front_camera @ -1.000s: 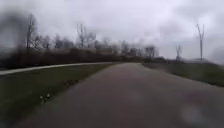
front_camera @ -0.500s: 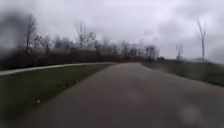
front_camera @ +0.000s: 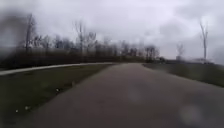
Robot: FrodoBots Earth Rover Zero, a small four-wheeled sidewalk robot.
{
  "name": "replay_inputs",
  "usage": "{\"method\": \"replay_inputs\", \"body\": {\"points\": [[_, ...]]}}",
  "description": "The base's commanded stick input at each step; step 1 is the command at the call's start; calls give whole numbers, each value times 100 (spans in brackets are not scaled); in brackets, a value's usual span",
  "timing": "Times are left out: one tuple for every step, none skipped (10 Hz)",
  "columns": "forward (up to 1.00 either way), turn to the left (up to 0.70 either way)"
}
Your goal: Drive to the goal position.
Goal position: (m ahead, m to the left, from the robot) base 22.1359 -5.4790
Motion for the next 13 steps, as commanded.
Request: {"method": "replay_inputs", "body": {"points": [[70, 0], [70, 0], [70, 0], [70, 0], [70, 0], [70, 0], [70, 0], [70, 0], [70, 0], [70, 0], [70, 0], [70, 0], [70, 0]]}}
